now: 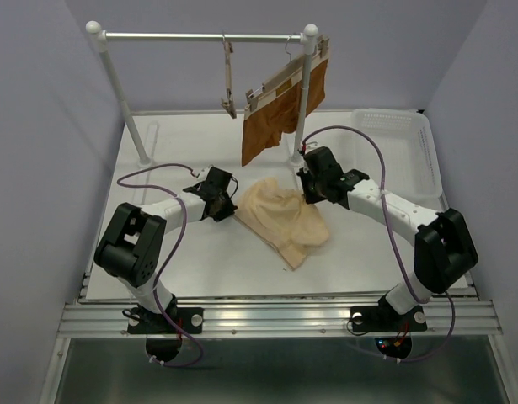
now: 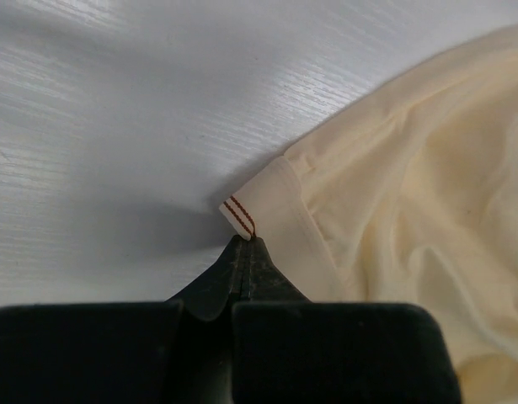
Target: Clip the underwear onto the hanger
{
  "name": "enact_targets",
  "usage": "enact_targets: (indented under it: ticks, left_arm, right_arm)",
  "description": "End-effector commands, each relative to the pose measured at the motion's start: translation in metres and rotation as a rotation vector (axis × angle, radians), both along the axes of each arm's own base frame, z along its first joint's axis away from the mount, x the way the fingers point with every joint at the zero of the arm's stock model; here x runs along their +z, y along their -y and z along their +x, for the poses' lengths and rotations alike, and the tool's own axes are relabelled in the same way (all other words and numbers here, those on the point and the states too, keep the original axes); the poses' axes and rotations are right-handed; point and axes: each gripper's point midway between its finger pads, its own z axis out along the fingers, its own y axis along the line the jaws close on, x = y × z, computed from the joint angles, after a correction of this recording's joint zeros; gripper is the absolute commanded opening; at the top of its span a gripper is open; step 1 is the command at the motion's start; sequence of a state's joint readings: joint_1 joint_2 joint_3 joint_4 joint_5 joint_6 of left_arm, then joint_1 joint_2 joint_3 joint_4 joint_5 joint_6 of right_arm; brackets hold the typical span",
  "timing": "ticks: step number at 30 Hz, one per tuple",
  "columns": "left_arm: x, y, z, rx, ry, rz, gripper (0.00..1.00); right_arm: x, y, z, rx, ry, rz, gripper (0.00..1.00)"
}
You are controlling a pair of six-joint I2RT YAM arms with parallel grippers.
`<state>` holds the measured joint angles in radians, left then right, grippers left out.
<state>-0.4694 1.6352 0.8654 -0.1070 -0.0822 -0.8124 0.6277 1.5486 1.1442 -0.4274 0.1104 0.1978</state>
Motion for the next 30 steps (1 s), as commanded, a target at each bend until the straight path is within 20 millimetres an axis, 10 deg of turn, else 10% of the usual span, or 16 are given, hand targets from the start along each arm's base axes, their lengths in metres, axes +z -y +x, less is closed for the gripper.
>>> enact_targets:
  ticks: [1,3,6,7,12,22,30]
  left_arm:
    - [0.017,-0.002,0.014,0.002,0.044,0.022,0.00]
    - [0.020,0.000,0.018,-0.001,0.054,0.017,0.00]
    - [0.023,0.003,0.022,-0.009,0.059,0.014,0.00]
    - [0.024,0.003,0.022,-0.009,0.059,0.014,0.00]
    - [0.032,-0.001,0.023,0.018,0.081,0.016,0.00]
    - [0.027,-0.009,0.029,0.055,0.060,0.041,0.00]
    - [0.032,-0.024,0.045,0.087,0.076,0.056,0.00]
  right_arm:
    - [0.009,0.024,0.037,-0.081,0.083,-0.091,0.12]
    - [0.009,0.049,0.061,-0.183,0.115,-0.161,0.17]
    - [0.030,0.063,0.084,-0.275,0.180,-0.240,0.51]
    - [0.038,0.058,0.081,-0.246,0.160,-0.225,0.74]
    - [0.050,0.026,0.031,-0.020,0.115,-0.075,1.00]
    - [-0.003,-0.035,-0.106,0.326,-0.190,0.129,1.00]
    - [-0.061,-0.053,-0.120,0.341,-0.322,0.124,1.00]
